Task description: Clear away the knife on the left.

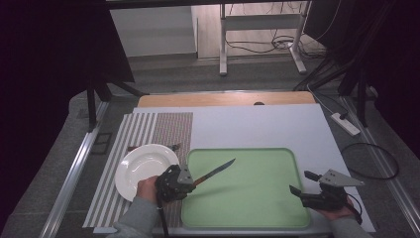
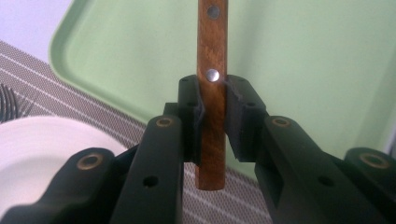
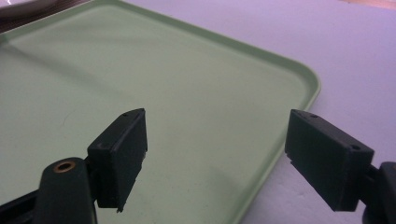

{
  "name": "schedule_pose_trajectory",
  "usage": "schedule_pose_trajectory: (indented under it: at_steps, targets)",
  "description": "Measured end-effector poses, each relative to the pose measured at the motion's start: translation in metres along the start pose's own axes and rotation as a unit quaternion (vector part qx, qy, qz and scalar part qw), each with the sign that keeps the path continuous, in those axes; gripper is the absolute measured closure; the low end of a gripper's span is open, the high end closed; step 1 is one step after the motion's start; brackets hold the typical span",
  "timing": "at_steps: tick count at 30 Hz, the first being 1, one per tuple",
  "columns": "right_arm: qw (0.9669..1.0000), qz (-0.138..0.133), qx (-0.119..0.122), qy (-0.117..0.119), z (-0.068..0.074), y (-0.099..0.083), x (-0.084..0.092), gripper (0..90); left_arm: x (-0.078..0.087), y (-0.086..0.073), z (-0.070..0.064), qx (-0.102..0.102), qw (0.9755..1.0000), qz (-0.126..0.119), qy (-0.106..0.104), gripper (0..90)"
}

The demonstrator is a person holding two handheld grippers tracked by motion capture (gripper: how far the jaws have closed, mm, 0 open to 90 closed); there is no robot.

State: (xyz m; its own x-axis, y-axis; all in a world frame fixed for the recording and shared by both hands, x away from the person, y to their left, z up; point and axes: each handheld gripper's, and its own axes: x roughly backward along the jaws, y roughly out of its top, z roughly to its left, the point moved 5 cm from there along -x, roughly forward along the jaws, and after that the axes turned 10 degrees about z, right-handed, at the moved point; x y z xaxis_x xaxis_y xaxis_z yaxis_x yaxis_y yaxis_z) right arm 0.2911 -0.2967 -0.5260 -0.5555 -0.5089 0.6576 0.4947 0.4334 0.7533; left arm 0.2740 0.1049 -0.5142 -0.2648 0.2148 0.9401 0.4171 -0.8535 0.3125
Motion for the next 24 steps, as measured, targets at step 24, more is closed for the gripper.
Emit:
schedule_pose_trajectory:
  at_steps: [24]
  targets:
    - [1.0000,-0.001,-0.001,-0.001,-0.001,0.000,0.001,21.9,-0.037,0.031,0.004,0.009,0.9967,0.075,-0.031,76.0]
